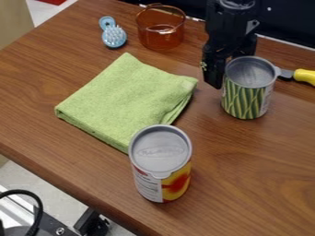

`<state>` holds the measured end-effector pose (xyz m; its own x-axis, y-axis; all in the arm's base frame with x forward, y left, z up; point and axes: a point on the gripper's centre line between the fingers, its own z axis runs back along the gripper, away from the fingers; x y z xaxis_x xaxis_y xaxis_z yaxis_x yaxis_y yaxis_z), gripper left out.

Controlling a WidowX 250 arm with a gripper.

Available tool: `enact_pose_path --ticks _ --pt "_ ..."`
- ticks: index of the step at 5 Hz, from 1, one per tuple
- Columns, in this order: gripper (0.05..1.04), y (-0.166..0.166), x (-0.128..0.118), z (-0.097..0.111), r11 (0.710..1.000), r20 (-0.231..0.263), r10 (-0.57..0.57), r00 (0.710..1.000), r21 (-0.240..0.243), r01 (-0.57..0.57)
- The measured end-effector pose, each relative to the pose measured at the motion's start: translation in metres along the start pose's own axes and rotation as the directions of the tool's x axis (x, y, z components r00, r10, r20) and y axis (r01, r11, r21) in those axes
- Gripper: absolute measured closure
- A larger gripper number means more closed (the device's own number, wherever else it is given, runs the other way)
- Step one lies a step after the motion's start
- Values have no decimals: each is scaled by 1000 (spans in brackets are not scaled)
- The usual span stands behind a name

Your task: Move the metalic can to the right side of table

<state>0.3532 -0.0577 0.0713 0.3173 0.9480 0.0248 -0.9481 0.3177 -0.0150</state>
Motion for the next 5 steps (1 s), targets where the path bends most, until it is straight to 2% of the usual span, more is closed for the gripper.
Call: enact_pose_path --ticks 2,4,5 --pt "86 0 -23 1 1000 -25 -14 1000 18 15" --pt "86 -1 -36 2 1000 -33 -16 999 14 17" --pt "86 -3 -46 12 999 -51 -31 998 -17 30"
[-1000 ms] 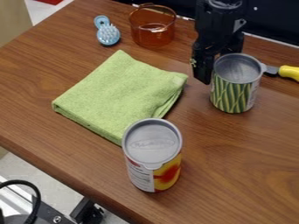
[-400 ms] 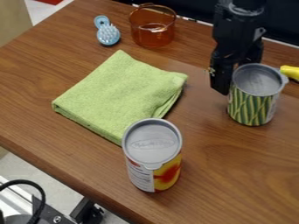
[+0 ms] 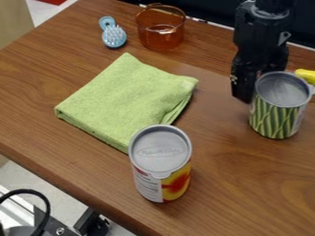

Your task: Move the metalic can to the right side of table

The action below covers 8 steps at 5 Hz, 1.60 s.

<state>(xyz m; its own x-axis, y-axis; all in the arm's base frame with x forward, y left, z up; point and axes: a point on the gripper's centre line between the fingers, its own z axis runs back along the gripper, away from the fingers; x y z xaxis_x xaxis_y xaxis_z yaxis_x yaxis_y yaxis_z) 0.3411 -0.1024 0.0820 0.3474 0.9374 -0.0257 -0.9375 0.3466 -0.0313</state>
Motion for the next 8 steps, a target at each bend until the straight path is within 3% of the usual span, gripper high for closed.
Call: enact_pose_path --ticks 2,4,5,6,7,8 --pt "86 7 12 14 999 8 7 1000 -36 -7" --pt "86 24 54 12 997 51 52 997 -66 -49" --pt "86 30 78 24 992 88 78 993 -108 -69" --pt "86 37 91 32 992 89 73 993 -105 -64" --pt "86 46 102 46 993 121 -117 986 -16 120" --pt "86 55 115 52 941 131 -338 932 22 338"
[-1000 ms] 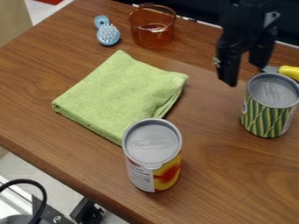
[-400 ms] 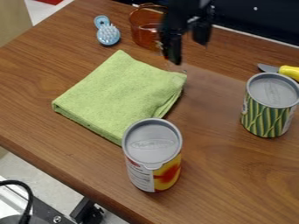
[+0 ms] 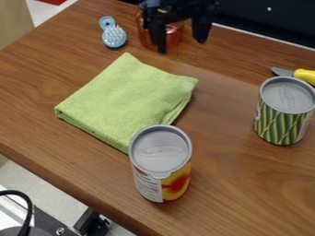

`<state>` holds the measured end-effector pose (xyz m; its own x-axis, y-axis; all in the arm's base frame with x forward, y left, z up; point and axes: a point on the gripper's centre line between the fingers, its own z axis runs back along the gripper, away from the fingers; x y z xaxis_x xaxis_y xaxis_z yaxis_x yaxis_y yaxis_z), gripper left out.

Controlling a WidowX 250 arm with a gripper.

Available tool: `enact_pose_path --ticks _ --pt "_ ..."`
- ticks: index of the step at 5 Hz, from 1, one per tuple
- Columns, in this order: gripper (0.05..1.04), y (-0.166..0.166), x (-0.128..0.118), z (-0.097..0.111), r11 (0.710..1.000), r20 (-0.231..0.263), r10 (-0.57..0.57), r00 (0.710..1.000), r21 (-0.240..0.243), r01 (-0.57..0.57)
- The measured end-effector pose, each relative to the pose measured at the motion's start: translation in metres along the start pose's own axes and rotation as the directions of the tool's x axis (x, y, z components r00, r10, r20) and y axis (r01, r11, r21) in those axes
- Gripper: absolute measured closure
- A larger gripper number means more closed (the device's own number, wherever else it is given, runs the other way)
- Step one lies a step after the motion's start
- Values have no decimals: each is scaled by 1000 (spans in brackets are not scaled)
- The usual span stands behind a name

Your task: Move the metalic can to the right side of table

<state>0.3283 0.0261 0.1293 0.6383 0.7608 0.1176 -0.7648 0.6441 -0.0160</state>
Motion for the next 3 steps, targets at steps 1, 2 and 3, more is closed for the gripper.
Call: enact_pose_path --ticks 1,2,3 --pt "86 16 13 3 984 48 -170 984 -48 173" --pt "86 28 29 -5 956 110 -271 956 -80 281" --pt "86 33 50 -3 952 175 -279 944 -83 296"
